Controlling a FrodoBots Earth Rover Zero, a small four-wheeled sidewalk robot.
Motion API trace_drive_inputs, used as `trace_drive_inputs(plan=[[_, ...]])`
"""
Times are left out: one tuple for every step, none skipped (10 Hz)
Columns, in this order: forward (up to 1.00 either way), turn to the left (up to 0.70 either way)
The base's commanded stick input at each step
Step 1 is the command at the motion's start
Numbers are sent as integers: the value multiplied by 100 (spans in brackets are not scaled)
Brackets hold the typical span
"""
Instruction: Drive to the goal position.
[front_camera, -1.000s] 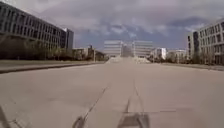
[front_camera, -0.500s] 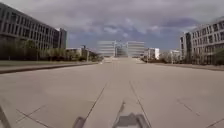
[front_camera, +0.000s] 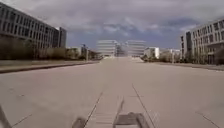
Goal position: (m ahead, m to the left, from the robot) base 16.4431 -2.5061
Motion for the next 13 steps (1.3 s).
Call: trace_drive_inputs(plan=[[100,0],[100,0],[100,0],[100,0],[100,0],[100,0],[100,0],[100,0],[100,0],[100,0],[100,0],[100,0],[100,0]])
